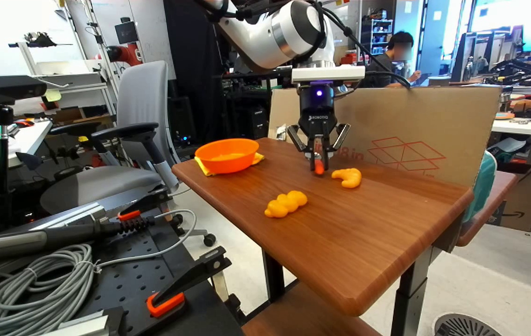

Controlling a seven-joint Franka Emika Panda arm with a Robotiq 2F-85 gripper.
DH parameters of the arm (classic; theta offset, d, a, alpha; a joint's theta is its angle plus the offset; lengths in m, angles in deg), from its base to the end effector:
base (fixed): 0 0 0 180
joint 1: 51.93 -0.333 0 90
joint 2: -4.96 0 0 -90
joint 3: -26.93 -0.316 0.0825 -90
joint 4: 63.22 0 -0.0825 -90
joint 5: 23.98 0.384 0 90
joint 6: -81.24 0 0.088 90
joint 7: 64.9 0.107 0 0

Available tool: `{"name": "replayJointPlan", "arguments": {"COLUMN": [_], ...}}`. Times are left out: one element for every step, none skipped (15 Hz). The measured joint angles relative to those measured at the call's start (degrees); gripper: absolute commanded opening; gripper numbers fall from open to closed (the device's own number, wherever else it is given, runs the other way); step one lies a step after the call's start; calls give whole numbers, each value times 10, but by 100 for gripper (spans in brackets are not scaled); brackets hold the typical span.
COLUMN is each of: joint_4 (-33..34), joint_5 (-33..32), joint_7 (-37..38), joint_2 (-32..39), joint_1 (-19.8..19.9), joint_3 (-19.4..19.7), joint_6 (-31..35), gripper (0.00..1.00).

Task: Remove the plastic bread from the bowl then place the bowl on the yellow towel and move the spoon backwards.

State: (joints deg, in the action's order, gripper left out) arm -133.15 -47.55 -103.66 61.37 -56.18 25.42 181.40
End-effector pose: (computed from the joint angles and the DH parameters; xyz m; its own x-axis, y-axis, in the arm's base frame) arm 0.7034 0.0306 0.1486 0.4858 0.6866 -0.5409 0.7976 -0.6014 -0.0471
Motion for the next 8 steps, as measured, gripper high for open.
{"name": "replayJointPlan", "arguments": {"joint_4": [7, 13, 18, 22, 26, 29, 32, 35], "joint_5": [0, -1, -1, -1, -1, -1, -1, -1], "joint_7": [0, 0, 0, 0, 0, 0, 0, 0], "joint_2": [4, 7, 9, 10, 10, 10, 10, 11], "joint_1": [0, 0, 0, 0, 0, -1, -1, -1], "joint_3": [1, 1, 1, 1, 1, 1, 1, 1], "joint_6": [-3, -6, -8, -12, -14, -17, -18, -19], "gripper": [57, 65, 71, 77, 86, 92, 99, 100]}}
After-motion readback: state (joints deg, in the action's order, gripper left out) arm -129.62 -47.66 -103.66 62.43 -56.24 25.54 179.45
